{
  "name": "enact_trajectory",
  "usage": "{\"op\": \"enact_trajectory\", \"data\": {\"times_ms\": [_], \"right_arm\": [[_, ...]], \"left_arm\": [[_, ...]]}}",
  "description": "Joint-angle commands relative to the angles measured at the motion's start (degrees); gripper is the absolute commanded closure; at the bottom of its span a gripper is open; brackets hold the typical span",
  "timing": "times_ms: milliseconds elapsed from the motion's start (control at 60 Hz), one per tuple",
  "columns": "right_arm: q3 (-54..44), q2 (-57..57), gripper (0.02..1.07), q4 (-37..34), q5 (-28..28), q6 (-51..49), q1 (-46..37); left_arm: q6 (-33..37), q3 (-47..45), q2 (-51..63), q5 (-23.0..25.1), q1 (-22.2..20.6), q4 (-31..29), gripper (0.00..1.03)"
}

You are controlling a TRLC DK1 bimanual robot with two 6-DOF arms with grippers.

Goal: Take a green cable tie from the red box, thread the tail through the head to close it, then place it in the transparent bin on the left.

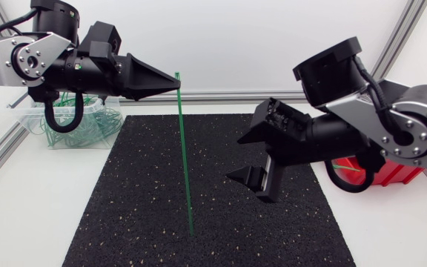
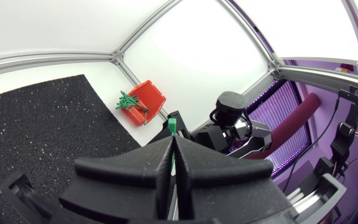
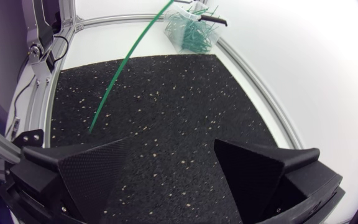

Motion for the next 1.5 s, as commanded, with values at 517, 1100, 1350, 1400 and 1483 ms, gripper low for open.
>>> {"op": "enact_trajectory", "data": {"times_ms": [517,1100,1350,1400,1483], "right_arm": [[-16.75,-0.85,0.06,36.66,26.29,-33.85,14.01],[-24.66,5.39,0.06,60.91,21.8,-65.66,20.87],[-25.1,12.07,0.06,70.58,21.63,-72.87,22.36],[-25.45,12.07,0.06,71.81,21.45,-73.75,22.98],[-26.42,11.55,0.11,72.87,21.1,-75.68,23.68]], "left_arm": [[0.85,2.86,3.55,0.8,1.49,-6.45,1.0],[1.2,4.17,7.42,1.23,1.67,-10.58,1.0],[4.72,4.26,7.77,1.5,-0.09,-16.82,1.0],[4.89,4.44,7.77,1.5,-0.53,-18.23,1.0],[7.09,5.49,7.77,1.5,-0.8,-21.22,1.0]]}}
